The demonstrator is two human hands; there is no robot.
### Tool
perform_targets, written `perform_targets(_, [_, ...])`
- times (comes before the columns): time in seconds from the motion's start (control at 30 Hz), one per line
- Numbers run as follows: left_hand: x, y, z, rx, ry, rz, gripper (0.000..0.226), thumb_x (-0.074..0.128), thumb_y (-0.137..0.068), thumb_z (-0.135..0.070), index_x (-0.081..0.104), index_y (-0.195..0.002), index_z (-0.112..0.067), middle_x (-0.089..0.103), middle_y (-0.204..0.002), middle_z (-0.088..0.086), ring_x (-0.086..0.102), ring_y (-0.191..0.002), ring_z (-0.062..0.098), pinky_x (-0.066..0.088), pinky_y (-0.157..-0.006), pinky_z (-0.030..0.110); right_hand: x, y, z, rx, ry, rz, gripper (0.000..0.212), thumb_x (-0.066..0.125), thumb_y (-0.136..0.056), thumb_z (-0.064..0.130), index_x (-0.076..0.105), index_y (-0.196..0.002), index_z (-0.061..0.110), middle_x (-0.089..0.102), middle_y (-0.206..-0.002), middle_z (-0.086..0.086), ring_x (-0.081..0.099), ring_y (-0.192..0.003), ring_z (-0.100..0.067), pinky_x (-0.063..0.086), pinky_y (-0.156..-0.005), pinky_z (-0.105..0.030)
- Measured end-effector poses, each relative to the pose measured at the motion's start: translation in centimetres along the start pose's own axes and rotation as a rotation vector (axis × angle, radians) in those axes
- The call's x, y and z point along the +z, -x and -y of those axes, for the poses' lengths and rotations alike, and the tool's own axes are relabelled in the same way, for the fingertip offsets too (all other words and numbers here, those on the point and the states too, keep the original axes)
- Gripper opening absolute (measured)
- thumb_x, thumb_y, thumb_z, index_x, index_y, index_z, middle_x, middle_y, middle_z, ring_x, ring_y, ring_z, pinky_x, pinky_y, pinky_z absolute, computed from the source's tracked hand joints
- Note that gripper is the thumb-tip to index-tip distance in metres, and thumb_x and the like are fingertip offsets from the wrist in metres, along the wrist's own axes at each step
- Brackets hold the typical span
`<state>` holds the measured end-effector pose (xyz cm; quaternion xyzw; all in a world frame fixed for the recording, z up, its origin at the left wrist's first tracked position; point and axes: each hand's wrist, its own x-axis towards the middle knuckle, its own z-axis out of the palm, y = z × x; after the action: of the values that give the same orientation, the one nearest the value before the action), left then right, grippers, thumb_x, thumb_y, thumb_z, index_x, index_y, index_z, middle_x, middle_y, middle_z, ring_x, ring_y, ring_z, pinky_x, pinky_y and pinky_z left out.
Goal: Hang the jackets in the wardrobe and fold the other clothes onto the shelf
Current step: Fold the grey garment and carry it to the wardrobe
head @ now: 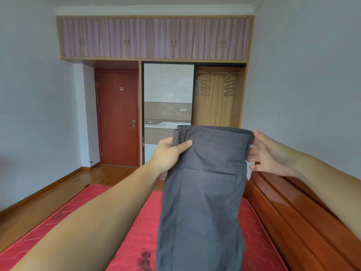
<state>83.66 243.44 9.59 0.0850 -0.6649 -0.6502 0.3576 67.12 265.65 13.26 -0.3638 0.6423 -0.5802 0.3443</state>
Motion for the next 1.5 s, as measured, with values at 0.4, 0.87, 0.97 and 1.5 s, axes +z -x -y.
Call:
perform_targets(0.4, [-1.3,2.2,3.1,-0.226,0.009,0.216,0.035,0.078,-0.078,-0.007,0.069,-0.112,-0.008,0.073,-0.109,0.01,0.07,-0.101,0.025,0.056,-0.088,0.037,2.9,-2.2,0.1,-0.259,-0.197,-0.287,0.051,0.068,-0.083,0.04,0.062,-0.125,0.01,0.072,-0.114,-0.008,0.068,-0.105,-0.024,0.051,-0.095,-0.04])
perform_targets(0.87, [2.7,0.3,5.7,-0.319,0.075,0.161,0.028,0.071,-0.087,-0.022,0.069,-0.111,-0.007,0.075,-0.104,0.009,0.072,-0.093,0.02,0.058,-0.081,0.031,-1.9,1.1,-7.1,0.12,-0.224,-0.155,0.078,0.09,-0.033,0.062,0.079,-0.099,0.023,0.074,-0.108,-0.003,0.072,-0.095,-0.018,0.048,-0.083,-0.037])
perform_targets(0.97, [3.7,0.2,6.9,-0.405,0.002,0.143,0.037,0.073,-0.085,-0.026,0.067,-0.115,-0.005,0.073,-0.108,0.01,0.071,-0.097,0.022,0.056,-0.085,0.033,-2.0,2.3,-12.0,0.261,-0.135,-0.022,0.074,0.096,-0.042,0.036,0.073,-0.109,0.013,0.074,-0.107,-0.008,0.073,-0.091,-0.02,0.053,-0.077,-0.035])
perform_targets(1.5, [-1.4,-0.3,21.1,-0.779,0.003,0.297,0.027,0.061,-0.092,-0.022,0.068,-0.117,-0.012,0.072,-0.111,0.008,0.07,-0.094,0.02,0.058,-0.077,0.028,-4.0,-7.4,-20.1,0.604,-0.013,-0.236,0.03,0.063,-0.088,0.031,0.072,-0.105,0.008,0.075,-0.095,-0.014,0.068,-0.09,-0.031,0.049,-0.084,-0.039])
